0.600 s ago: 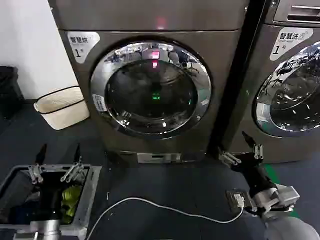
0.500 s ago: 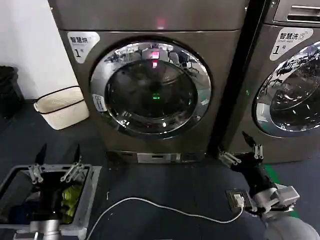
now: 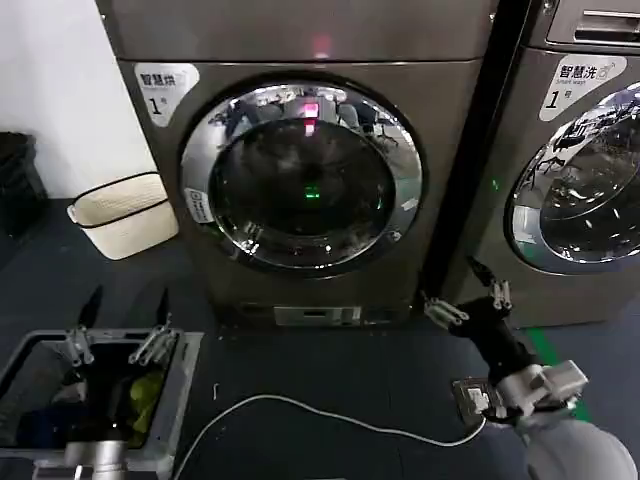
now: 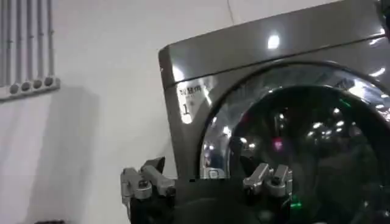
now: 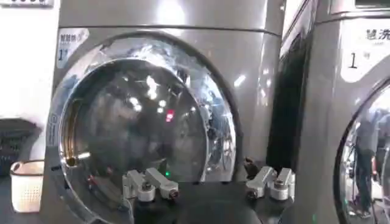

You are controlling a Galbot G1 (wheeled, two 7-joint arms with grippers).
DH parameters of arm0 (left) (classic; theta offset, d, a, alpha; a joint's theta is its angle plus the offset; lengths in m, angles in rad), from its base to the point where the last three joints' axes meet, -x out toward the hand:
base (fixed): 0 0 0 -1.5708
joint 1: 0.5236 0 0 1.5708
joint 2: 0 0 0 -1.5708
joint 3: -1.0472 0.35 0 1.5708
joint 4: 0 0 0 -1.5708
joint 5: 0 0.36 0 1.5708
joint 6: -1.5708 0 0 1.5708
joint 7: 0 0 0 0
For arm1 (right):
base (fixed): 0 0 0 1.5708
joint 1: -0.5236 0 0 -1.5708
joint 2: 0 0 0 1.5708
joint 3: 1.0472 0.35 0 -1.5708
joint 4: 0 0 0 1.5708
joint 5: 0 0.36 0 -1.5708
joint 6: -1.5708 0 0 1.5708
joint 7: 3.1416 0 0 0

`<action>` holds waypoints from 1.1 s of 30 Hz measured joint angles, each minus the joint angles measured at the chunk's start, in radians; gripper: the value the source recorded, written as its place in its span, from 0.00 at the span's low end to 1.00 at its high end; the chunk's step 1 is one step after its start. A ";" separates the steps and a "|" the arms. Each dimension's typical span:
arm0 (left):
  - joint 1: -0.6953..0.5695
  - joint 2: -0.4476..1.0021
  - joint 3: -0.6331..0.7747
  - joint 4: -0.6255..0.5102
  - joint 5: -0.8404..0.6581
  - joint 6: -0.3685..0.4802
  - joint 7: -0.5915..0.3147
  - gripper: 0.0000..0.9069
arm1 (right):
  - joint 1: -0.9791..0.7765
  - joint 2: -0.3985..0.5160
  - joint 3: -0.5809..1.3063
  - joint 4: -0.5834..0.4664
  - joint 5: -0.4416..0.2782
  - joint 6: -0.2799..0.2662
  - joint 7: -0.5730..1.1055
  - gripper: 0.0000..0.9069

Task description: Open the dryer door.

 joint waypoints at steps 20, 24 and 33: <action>0.036 -0.009 -0.019 -0.047 -0.004 -0.006 0.006 1.00 | 0.541 -0.030 -0.463 -0.441 0.214 0.168 -0.145 1.00; 0.045 -0.014 -0.020 -0.054 -0.003 -0.007 0.006 1.00 | 0.619 -0.001 -0.537 -0.524 0.211 0.181 -0.154 1.00; 0.050 -0.018 -0.022 -0.067 0.001 -0.008 0.006 1.00 | 0.754 0.060 -0.666 -0.666 0.209 0.213 -0.174 1.00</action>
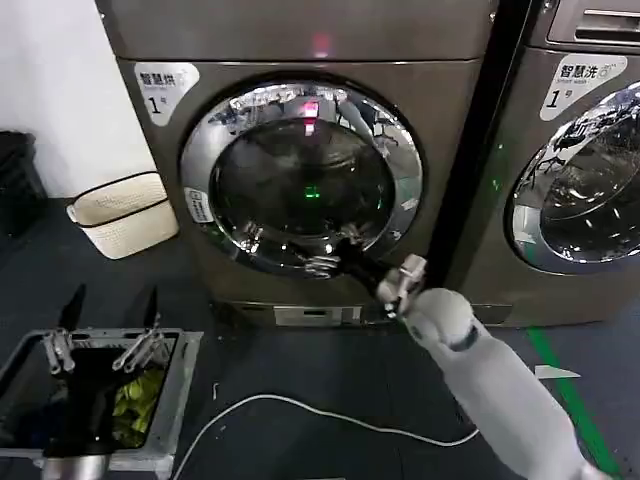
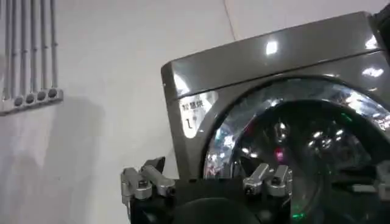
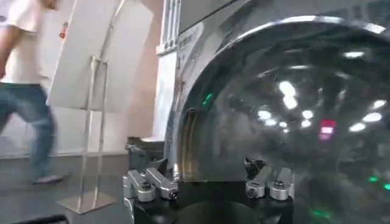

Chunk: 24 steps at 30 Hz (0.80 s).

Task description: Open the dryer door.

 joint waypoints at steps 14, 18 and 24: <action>0.018 -0.014 -0.012 -0.019 0.006 -0.002 0.000 1.00 | 0.138 0.126 -0.110 -0.176 -0.002 0.032 -0.018 1.00; 0.019 -0.017 -0.011 -0.022 0.008 -0.004 0.000 1.00 | 0.164 0.147 -0.130 -0.217 -0.002 0.039 -0.019 1.00; 0.027 -0.021 -0.011 -0.022 0.010 -0.009 -0.001 1.00 | 0.200 0.183 -0.152 -0.275 -0.008 0.050 -0.026 1.00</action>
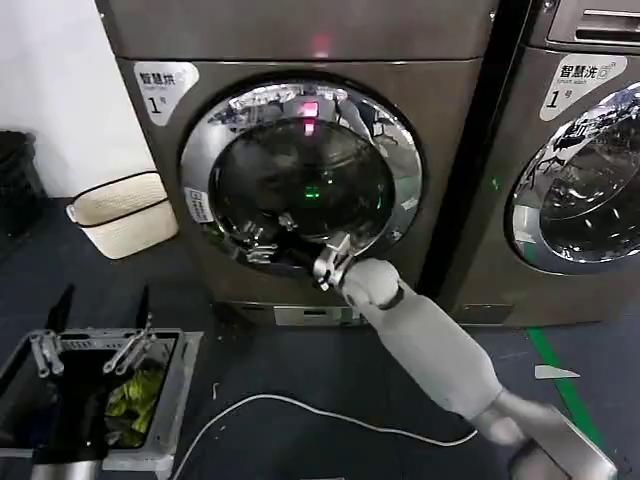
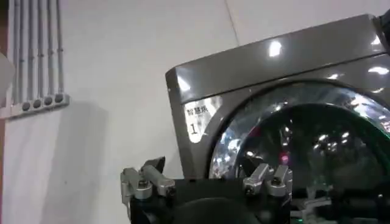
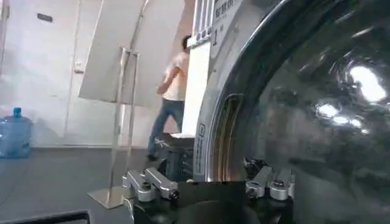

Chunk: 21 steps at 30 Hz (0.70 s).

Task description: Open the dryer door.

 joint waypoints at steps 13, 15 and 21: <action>0.008 -0.002 -0.012 -0.003 -0.002 -0.006 -0.001 1.00 | 0.065 0.089 -0.012 -0.125 -0.042 0.019 0.009 1.00; 0.010 -0.002 -0.012 -0.005 -0.002 -0.006 -0.001 1.00 | 0.073 0.100 -0.012 -0.143 -0.046 0.020 0.006 1.00; 0.018 -0.004 -0.009 -0.007 -0.002 -0.011 -0.002 1.00 | 0.096 0.135 -0.017 -0.193 -0.056 0.026 -0.004 1.00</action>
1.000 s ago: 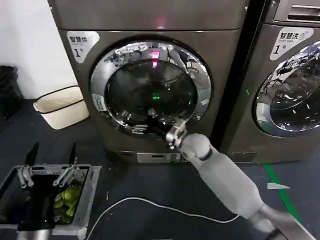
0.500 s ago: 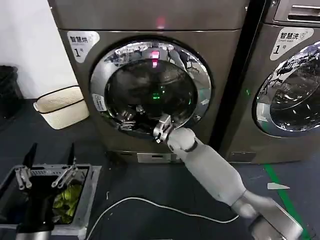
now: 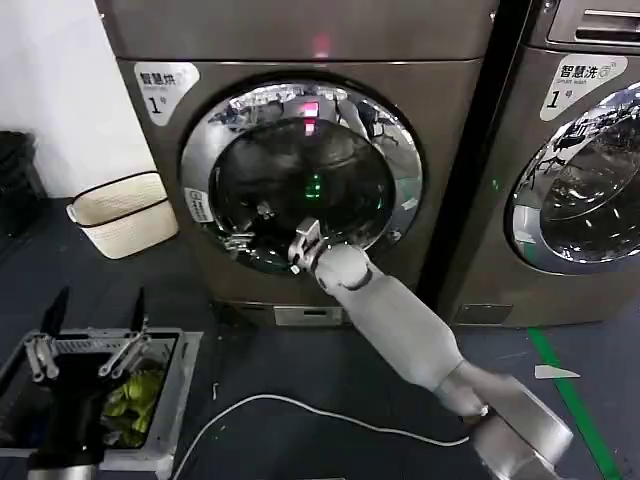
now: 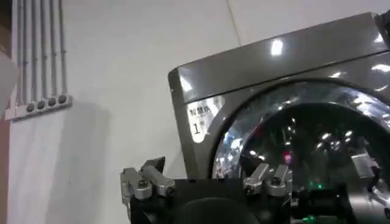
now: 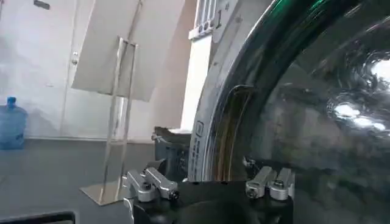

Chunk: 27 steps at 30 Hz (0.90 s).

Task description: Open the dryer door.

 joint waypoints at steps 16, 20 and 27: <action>0.016 -0.004 -0.003 -0.002 -0.001 -0.012 -0.001 1.00 | 0.043 0.062 -0.010 -0.118 -0.002 0.047 -0.117 1.00; 0.015 -0.002 -0.005 0.000 -0.001 -0.012 -0.001 1.00 | 0.046 0.055 -0.020 -0.118 0.019 0.064 -0.167 1.00; 0.008 0.001 -0.015 0.005 -0.005 -0.012 0.000 1.00 | 0.034 0.025 -0.035 -0.085 0.043 0.082 -0.262 1.00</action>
